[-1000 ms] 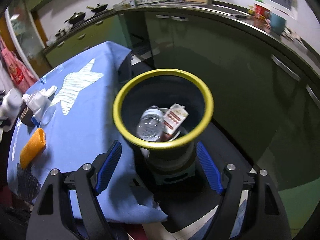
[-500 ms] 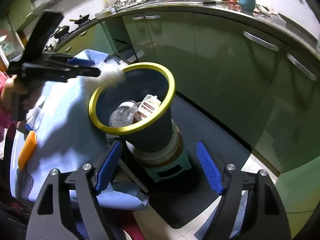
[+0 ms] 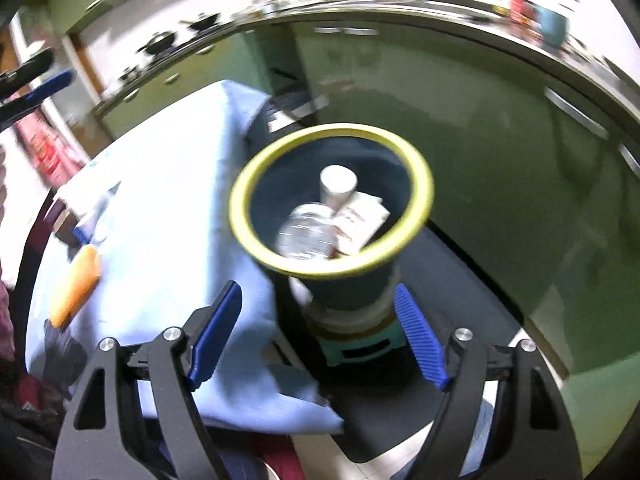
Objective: Collect trash
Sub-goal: 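Carry the supplement bottle over the bin and drop it with the left gripper, then grasp the clear plastic cup with the right gripper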
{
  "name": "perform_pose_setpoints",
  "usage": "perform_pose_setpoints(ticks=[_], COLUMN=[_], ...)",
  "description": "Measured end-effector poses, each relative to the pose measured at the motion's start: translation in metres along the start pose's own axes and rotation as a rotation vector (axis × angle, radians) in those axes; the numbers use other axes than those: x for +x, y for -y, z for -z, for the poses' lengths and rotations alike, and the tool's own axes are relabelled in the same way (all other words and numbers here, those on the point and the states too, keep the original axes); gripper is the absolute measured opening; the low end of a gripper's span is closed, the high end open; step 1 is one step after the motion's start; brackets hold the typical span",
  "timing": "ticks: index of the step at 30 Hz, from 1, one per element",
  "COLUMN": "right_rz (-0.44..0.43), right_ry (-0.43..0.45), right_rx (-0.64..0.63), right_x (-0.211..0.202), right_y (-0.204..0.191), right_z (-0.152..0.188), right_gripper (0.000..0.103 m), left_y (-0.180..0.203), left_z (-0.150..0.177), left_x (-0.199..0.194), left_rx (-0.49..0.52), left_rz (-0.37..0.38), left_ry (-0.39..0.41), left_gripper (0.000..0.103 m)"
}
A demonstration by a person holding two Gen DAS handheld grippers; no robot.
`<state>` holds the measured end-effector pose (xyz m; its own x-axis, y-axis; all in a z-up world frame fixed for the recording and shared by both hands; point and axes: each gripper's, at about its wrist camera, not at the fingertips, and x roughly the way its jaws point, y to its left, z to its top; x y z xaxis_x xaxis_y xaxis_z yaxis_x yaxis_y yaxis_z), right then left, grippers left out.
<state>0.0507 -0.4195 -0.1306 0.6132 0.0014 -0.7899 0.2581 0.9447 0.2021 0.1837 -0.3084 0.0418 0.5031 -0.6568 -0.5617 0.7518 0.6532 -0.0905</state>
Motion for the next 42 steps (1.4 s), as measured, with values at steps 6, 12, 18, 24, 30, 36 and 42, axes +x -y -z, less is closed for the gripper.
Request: perform_pose_setpoints(ticks=[6, 12, 18, 24, 30, 36, 42], right_rz=[-0.110, -0.233, -0.303, -0.290, -0.214, -0.206, -0.215], right_ry=[-0.031, -0.047, -0.029, -0.023, -0.032, -0.052, -0.036], right_rx=[-0.183, -0.360, -0.448, -0.460, -0.482, -0.480, -0.475], right_x=[0.030, 0.058, 0.073, 0.090, 0.112, 0.124, 0.117], right_y=[-0.090, -0.188, -0.261, -0.290, -0.306, -0.310, -0.308], right_z=[-0.029, -0.055, -0.076, -0.085, -0.088, -0.086, -0.086], right_gripper=[0.074, 0.074, 0.074, 0.080, 0.080, 0.057, 0.056], left_y=[-0.088, -0.179, -0.251, -0.278, -0.277, -0.276, -0.273], left_z=[0.064, 0.125, 0.170, 0.191, 0.195, 0.198, 0.198], left_x=[-0.077, -0.110, -0.116, -0.100, -0.095, -0.091, -0.090], left_rx=[-0.121, -0.290, -0.387, -0.421, -0.443, -0.441, -0.434], left_rz=[-0.283, -0.513, -0.683, -0.703, -0.684, -0.672, -0.667], left_ry=[0.021, 0.006, -0.008, -0.016, -0.026, -0.039, -0.050], left_gripper=[0.095, 0.095, 0.095, 0.095, 0.095, 0.095, 0.095])
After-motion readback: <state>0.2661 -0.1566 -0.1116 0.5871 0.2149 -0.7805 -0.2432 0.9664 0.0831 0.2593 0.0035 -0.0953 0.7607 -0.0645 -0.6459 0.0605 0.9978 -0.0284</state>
